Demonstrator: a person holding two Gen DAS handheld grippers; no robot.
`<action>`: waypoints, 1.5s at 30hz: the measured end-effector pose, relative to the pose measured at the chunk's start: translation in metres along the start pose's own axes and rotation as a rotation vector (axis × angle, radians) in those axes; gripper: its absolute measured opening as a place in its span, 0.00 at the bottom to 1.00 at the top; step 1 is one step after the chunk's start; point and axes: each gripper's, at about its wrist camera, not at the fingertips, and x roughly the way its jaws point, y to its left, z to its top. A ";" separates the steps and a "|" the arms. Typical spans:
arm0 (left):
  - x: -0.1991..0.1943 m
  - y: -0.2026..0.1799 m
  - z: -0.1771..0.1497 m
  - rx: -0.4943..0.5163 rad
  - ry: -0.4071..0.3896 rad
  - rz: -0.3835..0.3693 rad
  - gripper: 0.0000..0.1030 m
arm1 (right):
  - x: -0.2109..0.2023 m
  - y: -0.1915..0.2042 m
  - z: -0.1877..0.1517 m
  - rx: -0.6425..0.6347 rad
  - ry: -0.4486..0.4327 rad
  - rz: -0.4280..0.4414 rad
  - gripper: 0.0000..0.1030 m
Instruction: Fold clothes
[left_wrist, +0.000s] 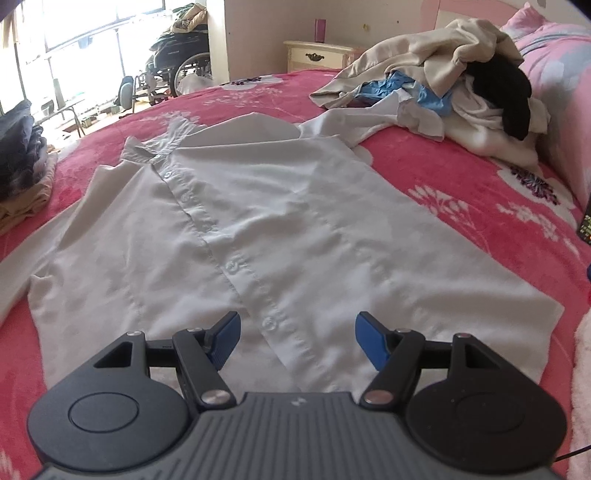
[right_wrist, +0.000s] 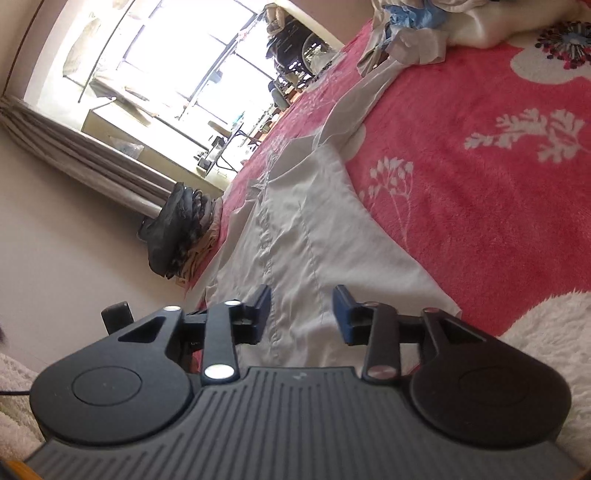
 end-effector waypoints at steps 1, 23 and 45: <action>-0.001 0.002 0.004 0.008 0.003 0.009 0.68 | -0.001 -0.001 0.000 0.007 -0.005 0.003 0.43; 0.100 0.029 0.127 -0.024 -0.019 0.080 0.68 | 0.069 -0.028 0.142 0.015 -0.146 -0.182 0.52; 0.157 0.021 0.113 -0.031 -0.036 -0.022 0.69 | 0.262 -0.058 0.314 -0.324 -0.228 -0.711 0.04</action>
